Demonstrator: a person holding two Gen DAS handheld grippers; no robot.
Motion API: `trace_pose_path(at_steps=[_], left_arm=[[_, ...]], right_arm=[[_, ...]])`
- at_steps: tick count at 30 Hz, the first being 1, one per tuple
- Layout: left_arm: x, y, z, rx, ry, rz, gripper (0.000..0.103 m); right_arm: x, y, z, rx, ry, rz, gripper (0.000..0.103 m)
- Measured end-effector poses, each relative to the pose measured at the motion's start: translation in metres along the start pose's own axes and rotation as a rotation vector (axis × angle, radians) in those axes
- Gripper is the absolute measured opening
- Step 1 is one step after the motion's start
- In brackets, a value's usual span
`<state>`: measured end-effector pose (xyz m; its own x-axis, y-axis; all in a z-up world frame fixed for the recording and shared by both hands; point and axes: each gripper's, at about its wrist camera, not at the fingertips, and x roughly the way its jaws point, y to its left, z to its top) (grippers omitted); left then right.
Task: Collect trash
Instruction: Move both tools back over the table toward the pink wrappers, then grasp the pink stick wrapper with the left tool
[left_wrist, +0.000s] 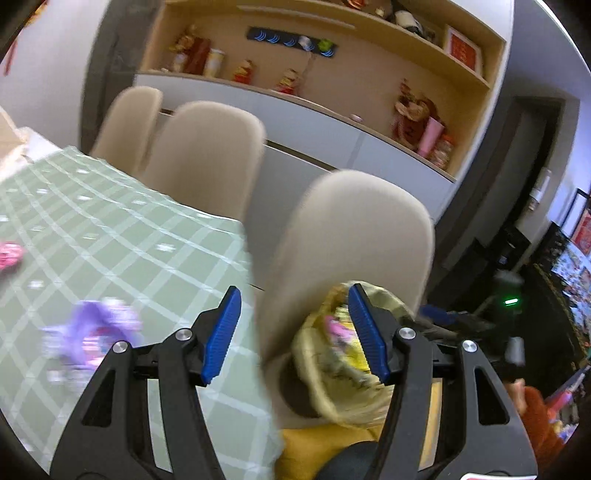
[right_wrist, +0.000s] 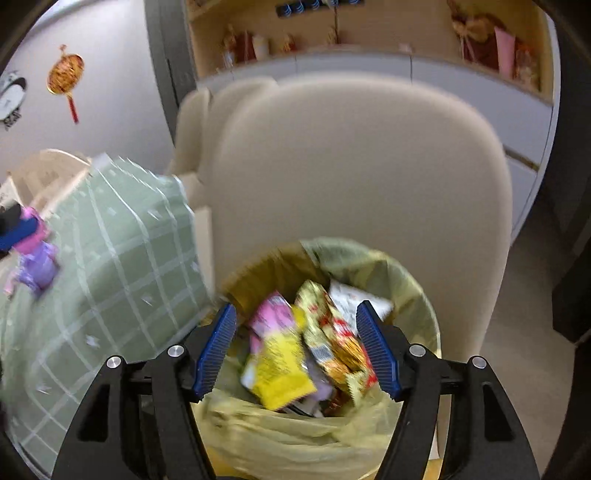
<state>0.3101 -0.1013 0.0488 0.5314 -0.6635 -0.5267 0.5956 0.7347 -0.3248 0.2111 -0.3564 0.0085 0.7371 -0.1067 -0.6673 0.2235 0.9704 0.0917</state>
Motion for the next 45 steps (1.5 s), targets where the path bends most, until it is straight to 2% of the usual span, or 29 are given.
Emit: trace_pose_path(at_steps=[8,11,16,20,25,30,32,34,36,41,45], left_arm=[[-0.069,0.090,-0.006,-0.058,-0.056,0.200,0.057],[-0.093,0.121,-0.013,-0.078,-0.067,0.265,0.057],[-0.126,0.175,-0.024,-0.129,-0.071,0.370,0.057],[-0.135,0.210,-0.031,-0.164,-0.032,0.448,0.057],[-0.122,0.235,-0.038,-0.174,0.058,0.465,0.057],[-0.101,0.235,-0.044,-0.129,0.139,0.526,0.057],[-0.098,0.234,-0.044,-0.121,0.149,0.534,0.053],[-0.099,0.232,-0.044,-0.113,0.150,0.533,0.031],[-0.101,0.232,-0.044,-0.116,0.146,0.521,0.021],[-0.127,0.227,-0.044,-0.145,0.092,0.474,0.019],[-0.166,0.220,-0.053,-0.137,0.047,0.467,0.018]], right_arm=[[-0.041,0.082,0.030,-0.100,-0.138,0.120,0.064],[-0.037,0.113,0.034,-0.132,-0.125,0.188,0.064],[-0.023,0.159,0.032,-0.187,-0.117,0.234,0.064],[-0.018,0.190,0.028,-0.232,-0.118,0.299,0.064],[-0.013,0.222,0.026,-0.276,-0.103,0.330,0.064],[-0.010,0.230,0.022,-0.291,-0.084,0.335,0.064],[-0.011,0.231,0.020,-0.292,-0.078,0.337,0.064],[-0.013,0.233,0.020,-0.298,-0.083,0.343,0.064],[-0.016,0.240,0.021,-0.310,-0.092,0.347,0.064],[-0.018,0.267,0.024,-0.342,-0.101,0.369,0.064],[-0.014,0.309,0.026,-0.398,-0.098,0.396,0.064]])
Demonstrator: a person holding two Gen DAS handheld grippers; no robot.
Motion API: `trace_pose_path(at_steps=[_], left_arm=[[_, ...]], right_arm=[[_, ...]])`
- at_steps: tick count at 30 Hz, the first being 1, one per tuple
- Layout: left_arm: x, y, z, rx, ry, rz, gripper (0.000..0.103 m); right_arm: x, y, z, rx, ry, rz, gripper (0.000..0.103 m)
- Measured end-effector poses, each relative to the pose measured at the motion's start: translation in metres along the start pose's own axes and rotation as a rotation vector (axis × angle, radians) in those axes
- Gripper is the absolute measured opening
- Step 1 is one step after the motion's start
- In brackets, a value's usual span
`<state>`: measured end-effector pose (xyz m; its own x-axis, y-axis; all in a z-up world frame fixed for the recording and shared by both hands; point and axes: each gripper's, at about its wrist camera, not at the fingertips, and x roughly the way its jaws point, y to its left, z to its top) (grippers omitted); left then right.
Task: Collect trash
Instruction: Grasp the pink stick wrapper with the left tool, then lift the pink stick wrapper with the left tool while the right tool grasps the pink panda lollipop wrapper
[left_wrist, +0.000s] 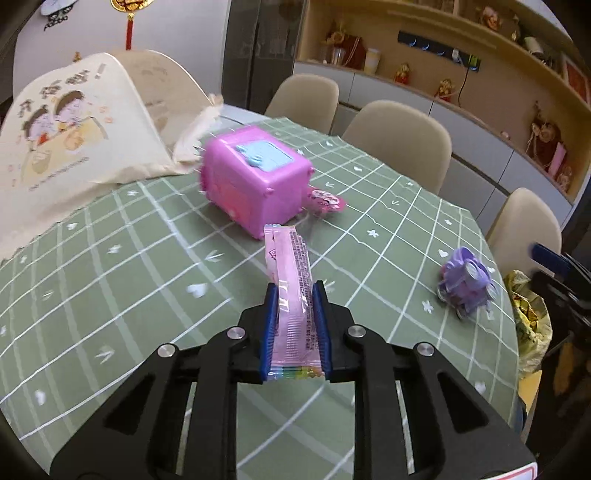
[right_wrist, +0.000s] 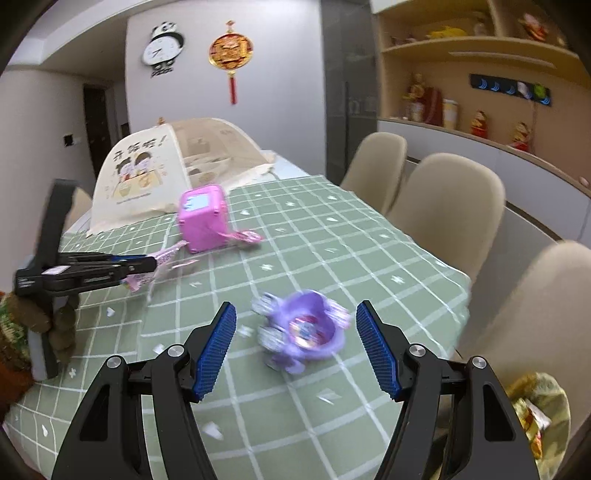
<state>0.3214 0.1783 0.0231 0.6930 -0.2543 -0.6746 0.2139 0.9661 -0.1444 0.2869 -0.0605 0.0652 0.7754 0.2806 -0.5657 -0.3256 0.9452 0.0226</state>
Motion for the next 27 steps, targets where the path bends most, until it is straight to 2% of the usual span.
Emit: trace_pose_path(at_steps=[6,8,9,10,11,13,18,23,26,27], left_arm=[[-0.043,0.031,-0.037,0.002,0.007,0.031,0.019],[-0.048,0.041,-0.049,-0.006,0.023,0.027,0.022],[-0.049,0.047,-0.055,-0.023,0.028,0.018,0.029],[-0.050,0.053,-0.059,-0.042,0.034,0.007,0.040],[-0.050,0.059,-0.062,-0.066,0.041,-0.007,0.044],[-0.051,0.069,-0.060,-0.109,0.041,-0.027,0.045],[-0.064,0.080,-0.057,-0.140,0.005,-0.036,0.049],[-0.065,0.087,-0.058,-0.179,0.012,-0.024,0.050],[-0.065,0.088,-0.059,-0.185,0.017,-0.019,0.050],[-0.066,0.087,-0.059,-0.182,0.016,-0.018,0.050]], right_arm=[[0.050,0.041,0.031,-0.005,0.030,0.013,0.064],[0.072,0.051,0.041,0.017,0.047,0.014,0.064],[0.084,0.056,0.046,0.023,0.055,0.012,0.064],[0.096,0.062,0.050,0.019,0.062,0.000,0.064],[0.108,0.066,0.054,0.014,0.069,-0.020,0.064],[0.135,0.073,0.060,0.008,0.087,-0.078,0.064],[0.188,0.073,0.066,0.024,0.156,-0.147,0.064],[0.228,0.060,0.072,0.133,0.272,-0.072,0.064],[0.235,0.056,0.074,0.156,0.288,-0.060,0.064],[0.236,0.057,0.073,0.147,0.290,-0.062,0.060]])
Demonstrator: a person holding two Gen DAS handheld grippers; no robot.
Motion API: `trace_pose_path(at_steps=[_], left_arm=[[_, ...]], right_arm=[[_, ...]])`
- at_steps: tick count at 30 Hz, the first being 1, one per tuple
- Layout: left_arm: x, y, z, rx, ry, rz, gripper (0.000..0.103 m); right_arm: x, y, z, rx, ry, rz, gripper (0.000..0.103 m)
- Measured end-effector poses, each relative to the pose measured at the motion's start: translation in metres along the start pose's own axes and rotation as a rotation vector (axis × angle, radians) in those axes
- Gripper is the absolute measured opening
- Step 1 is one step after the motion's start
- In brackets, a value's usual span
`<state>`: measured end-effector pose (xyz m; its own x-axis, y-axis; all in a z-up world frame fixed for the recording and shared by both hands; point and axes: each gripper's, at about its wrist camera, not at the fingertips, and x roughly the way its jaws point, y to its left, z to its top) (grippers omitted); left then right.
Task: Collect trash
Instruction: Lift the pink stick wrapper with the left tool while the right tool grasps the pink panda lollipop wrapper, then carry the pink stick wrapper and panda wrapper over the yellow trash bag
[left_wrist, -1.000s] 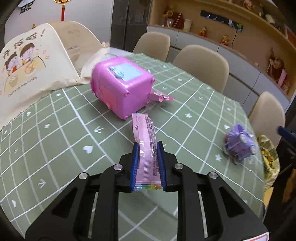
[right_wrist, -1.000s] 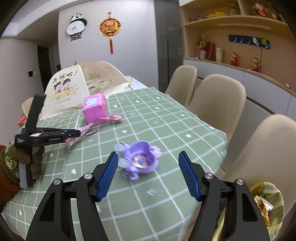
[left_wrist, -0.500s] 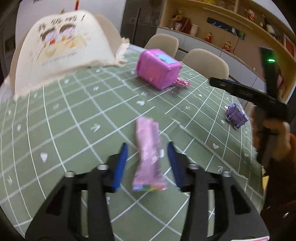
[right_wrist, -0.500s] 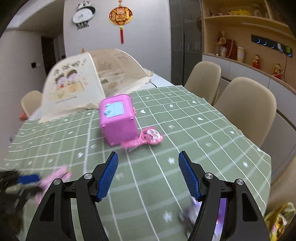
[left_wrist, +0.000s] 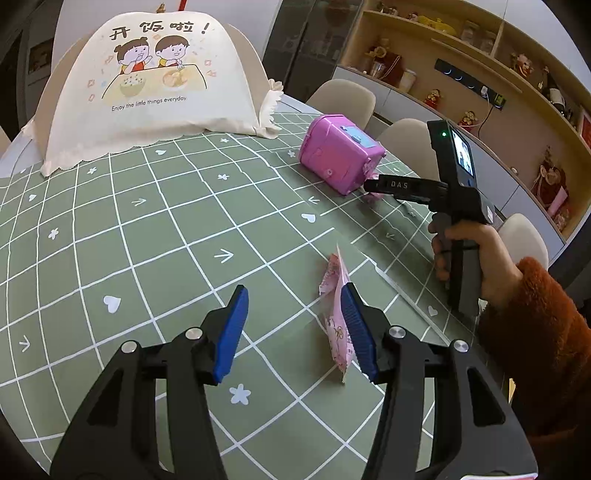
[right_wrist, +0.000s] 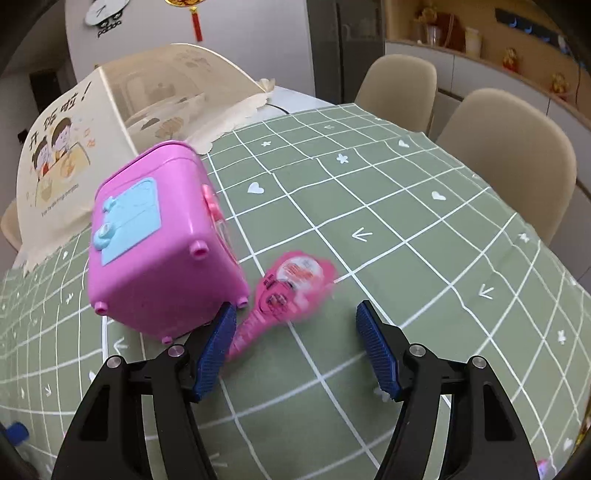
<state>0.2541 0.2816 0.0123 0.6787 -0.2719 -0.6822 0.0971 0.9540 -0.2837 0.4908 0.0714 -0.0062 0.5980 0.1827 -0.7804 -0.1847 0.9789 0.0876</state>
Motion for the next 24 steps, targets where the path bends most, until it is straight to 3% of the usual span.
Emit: trace_pose_path(at_steps=[3,7,14,18,24], left_arm=[[-0.001,-0.004,-0.002,0.014,-0.005,0.007,0.050],[0.000,-0.006,-0.002,0.029,-0.005,0.014,0.050],[0.001,-0.012,-0.004,0.052,-0.009,0.019,0.050],[0.000,-0.015,-0.005,0.058,-0.003,-0.020,0.050],[0.006,-0.026,-0.007,0.117,0.005,-0.072,0.051]], right_arm=[[-0.006,0.007,-0.007,-0.089,-0.003,-0.009,0.049],[-0.026,0.021,-0.028,-0.211,-0.004,0.007,0.048],[-0.095,0.026,-0.071,-0.258,-0.054,0.136,0.048],[-0.130,0.023,-0.098,-0.295,-0.108,0.148,0.048],[-0.158,-0.003,-0.129,-0.228,-0.159,0.154,0.048]])
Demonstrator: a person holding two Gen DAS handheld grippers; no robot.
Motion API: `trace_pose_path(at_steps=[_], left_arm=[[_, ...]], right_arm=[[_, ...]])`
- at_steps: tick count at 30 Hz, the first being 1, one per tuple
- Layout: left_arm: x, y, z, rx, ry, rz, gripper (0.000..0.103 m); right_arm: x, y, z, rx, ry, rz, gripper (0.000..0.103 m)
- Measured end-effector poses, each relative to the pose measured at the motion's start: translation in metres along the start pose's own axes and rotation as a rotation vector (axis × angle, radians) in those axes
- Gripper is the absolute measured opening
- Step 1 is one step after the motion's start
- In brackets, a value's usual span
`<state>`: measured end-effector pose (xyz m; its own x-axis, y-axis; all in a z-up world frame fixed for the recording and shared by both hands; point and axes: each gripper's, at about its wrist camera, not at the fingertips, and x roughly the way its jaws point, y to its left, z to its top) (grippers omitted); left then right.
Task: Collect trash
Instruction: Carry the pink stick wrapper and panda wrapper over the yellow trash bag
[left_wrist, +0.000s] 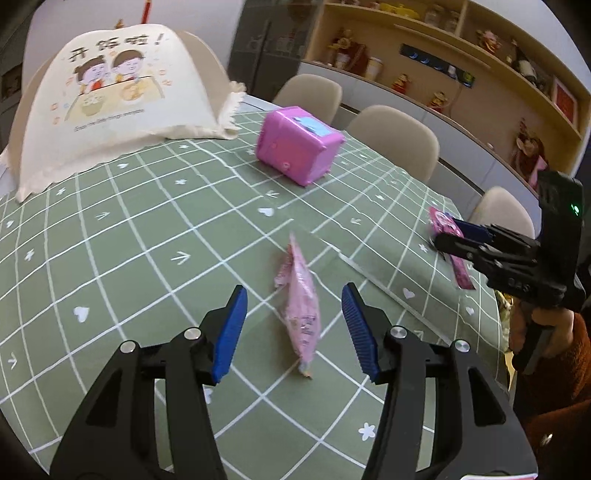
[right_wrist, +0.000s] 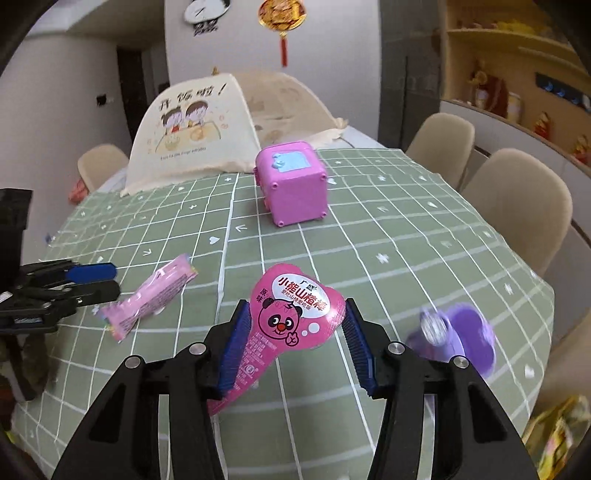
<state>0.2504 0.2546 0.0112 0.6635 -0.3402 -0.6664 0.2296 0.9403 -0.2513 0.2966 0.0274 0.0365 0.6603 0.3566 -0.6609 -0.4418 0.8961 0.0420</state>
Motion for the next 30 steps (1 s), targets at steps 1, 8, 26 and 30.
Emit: trace_pose_path(at_steps=[1,8,26,30], left_arm=[[0.002,-0.001,0.001,0.006,0.003,0.007,0.051],[0.023,-0.013,0.006,0.032,0.057,0.095,0.051],[0.036,-0.088,0.026,0.064,0.013,0.146,0.012],[0.037,-0.123,0.032,0.090,-0.024,0.118,0.012]], right_arm=[[-0.004,-0.001,-0.006,-0.008,-0.001,-0.010,0.048],[-0.027,-0.010,-0.037,-0.044,-0.019,-0.046,0.048],[-0.078,-0.056,-0.065,-0.041,-0.108,-0.071,0.048],[-0.095,-0.073,-0.068,-0.025,-0.139,-0.097,0.048]])
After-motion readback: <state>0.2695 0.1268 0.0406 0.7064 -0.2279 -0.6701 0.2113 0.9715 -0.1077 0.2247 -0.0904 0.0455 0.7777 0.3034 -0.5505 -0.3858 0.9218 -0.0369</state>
